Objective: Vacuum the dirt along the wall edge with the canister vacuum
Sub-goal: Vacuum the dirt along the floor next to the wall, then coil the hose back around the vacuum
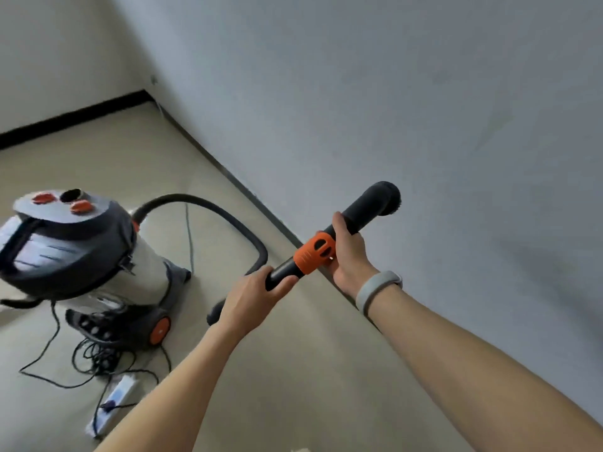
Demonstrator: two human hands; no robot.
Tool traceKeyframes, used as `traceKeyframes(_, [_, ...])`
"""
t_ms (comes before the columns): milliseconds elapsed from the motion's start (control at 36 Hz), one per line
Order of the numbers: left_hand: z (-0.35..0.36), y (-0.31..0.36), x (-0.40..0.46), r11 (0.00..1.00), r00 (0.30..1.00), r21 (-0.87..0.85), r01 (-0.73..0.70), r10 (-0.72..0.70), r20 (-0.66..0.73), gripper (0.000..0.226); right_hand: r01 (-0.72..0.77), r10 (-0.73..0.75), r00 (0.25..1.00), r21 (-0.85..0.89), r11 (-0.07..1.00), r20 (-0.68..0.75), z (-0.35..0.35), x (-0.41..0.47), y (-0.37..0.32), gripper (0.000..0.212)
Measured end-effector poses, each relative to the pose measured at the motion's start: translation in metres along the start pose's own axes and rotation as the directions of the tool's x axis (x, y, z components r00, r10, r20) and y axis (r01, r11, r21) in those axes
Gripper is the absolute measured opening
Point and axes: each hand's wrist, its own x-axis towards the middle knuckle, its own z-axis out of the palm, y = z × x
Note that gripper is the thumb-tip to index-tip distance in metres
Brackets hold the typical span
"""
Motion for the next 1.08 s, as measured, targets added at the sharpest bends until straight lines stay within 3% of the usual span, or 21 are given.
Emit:
traceKeyframes(139, [-0.097, -0.008, -0.007, 0.981, 0.982, -0.194, -0.015, -0.022, -0.187, 0.026, 0.151, -0.13, 0.969, -0.085, 0.985, 0.208, 0.102, -0.035, -0.053, 0.03])
traceKeyframes(306, [-0.162, -0.056, -0.015, 0.901, 0.938, -0.434, -0.01, -0.142, -0.316, 0.016, 0.219, -0.147, 0.912, -0.149, 0.964, 0.384, 0.204, -0.059, -0.059, 0.031])
traceKeyframes(528, [-0.21, -0.153, -0.002, 0.885, 0.885, -0.463, 0.049, -0.253, -0.391, 0.011, 0.17, -0.063, 0.872, -0.179, 0.969, 0.486, 0.334, -0.044, -0.01, 0.038])
traceKeyframes(722, [-0.262, -0.247, 0.036, 0.829, 0.74, -0.517, 0.212, -0.481, -0.469, 0.02, 0.047, 0.122, 0.808, -0.269, 0.962, 0.576, 0.456, 0.005, 0.033, 0.013])
traceKeyframes(833, [-0.291, -0.305, 0.041, 0.76, 0.646, -0.587, 0.279, -0.601, -0.47, 0.03, 0.073, 0.214, 0.782, -0.426, 0.902, 0.586, 0.506, 0.033, 0.064, 0.007])
traceKeyframes(1000, [-0.32, -0.378, 0.039, 0.643, 0.483, -0.704, 0.302, -0.739, -0.469, 0.048, 0.157, 0.29, 0.79, -0.636, 0.756, 0.54, 0.545, 0.076, 0.112, 0.022])
traceKeyframes(1083, [-0.329, -0.413, 0.046, 0.621, 0.461, -0.698, 0.357, -0.767, -0.447, 0.053, 0.204, 0.299, 0.803, -0.709, 0.675, 0.516, 0.561, 0.103, 0.136, 0.029])
